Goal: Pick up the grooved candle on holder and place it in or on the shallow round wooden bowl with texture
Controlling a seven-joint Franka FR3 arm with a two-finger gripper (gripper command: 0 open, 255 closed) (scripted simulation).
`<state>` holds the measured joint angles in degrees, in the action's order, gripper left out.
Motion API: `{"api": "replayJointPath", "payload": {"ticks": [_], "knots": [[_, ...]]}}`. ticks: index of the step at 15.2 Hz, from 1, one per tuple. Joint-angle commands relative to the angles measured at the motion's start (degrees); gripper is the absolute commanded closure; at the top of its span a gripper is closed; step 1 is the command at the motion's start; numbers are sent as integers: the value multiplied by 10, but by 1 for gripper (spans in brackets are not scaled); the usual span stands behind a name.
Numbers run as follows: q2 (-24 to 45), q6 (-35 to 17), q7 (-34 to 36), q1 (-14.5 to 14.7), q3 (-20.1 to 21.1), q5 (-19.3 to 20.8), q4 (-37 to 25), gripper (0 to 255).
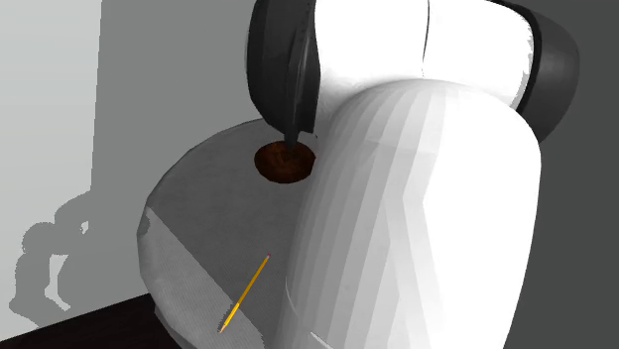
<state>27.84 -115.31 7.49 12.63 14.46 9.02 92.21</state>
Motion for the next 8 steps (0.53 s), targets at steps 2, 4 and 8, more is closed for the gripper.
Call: {"api": "replayJointPath", "payload": {"ticks": [2,4,8], "knots": [[13,-19,2,1,-2,4,7,0],[18,-32,3,1,-3,6,14,0],[20,-36,3,1,-4,7,16,0]]}}
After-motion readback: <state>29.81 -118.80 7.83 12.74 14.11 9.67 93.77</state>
